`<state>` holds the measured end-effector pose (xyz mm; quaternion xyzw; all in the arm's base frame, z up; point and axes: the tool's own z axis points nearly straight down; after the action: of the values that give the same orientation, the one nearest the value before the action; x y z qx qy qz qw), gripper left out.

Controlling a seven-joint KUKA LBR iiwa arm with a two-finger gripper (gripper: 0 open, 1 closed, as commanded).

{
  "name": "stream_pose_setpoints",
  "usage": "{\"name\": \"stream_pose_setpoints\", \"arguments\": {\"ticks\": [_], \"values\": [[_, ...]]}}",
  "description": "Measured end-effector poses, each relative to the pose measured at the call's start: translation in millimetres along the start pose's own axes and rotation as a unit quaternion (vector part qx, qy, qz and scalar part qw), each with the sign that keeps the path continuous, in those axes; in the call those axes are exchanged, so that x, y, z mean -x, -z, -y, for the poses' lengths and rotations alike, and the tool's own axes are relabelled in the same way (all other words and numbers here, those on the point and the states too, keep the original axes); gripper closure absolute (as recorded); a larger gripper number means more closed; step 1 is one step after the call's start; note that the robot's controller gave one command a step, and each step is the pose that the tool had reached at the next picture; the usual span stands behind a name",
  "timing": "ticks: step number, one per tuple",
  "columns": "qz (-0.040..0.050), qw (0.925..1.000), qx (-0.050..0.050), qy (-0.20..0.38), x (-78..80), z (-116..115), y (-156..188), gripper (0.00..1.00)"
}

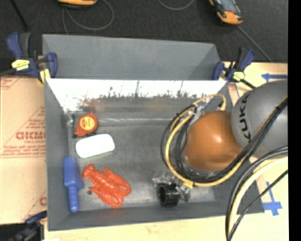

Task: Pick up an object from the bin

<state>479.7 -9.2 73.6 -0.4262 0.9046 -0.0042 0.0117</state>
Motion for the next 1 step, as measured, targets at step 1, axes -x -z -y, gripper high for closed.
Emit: {"name": "stream_pose_setpoints", "arguments": {"ticks": [1], "values": [[0.0, 1.0, 0.0, 0.0, 0.0, 0.1, 0.1, 1.0]]}}
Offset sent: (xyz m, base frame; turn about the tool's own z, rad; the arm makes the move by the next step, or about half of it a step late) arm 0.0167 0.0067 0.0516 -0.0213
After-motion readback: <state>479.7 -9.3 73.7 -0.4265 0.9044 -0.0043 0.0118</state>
